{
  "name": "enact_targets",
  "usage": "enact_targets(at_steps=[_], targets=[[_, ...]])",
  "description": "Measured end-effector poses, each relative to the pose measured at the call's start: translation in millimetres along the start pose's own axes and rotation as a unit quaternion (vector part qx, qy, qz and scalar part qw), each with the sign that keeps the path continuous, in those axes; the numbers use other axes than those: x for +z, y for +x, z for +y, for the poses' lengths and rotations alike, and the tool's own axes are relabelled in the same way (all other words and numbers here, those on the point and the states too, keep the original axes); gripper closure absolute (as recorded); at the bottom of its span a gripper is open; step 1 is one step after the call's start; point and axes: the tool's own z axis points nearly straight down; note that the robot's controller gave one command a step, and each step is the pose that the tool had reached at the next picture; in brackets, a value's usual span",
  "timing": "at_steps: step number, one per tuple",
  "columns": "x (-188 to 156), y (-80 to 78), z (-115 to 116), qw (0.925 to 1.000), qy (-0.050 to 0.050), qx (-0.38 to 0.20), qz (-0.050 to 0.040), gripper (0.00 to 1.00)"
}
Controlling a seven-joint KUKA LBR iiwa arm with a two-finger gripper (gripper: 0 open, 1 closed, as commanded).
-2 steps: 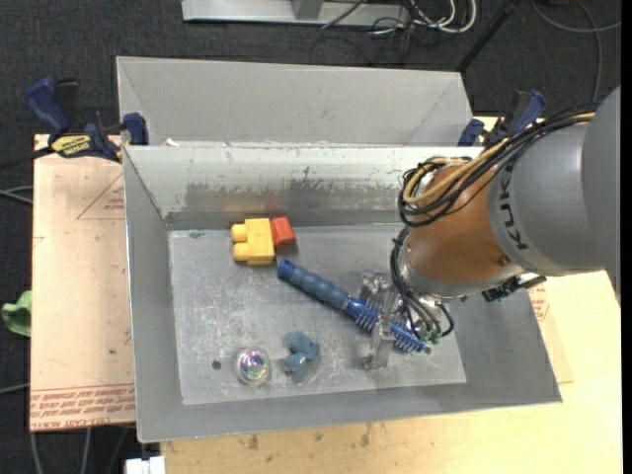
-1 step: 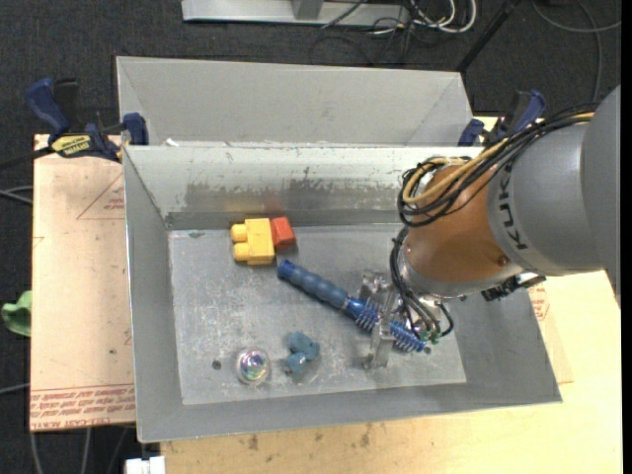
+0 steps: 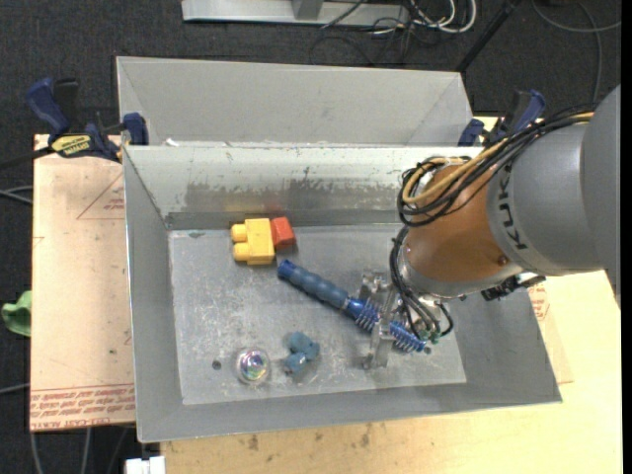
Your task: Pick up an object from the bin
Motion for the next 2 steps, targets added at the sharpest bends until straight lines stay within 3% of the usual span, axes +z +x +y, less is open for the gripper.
enact_targets(at_steps=[1,2], targets=[[0.1,-0.3,0.2,1.0000,0.000,0.000,0.0000,0.00],[-0.2,-0.7,0.3,1.0000,0.000,0.000,-0.0006,1.00]])
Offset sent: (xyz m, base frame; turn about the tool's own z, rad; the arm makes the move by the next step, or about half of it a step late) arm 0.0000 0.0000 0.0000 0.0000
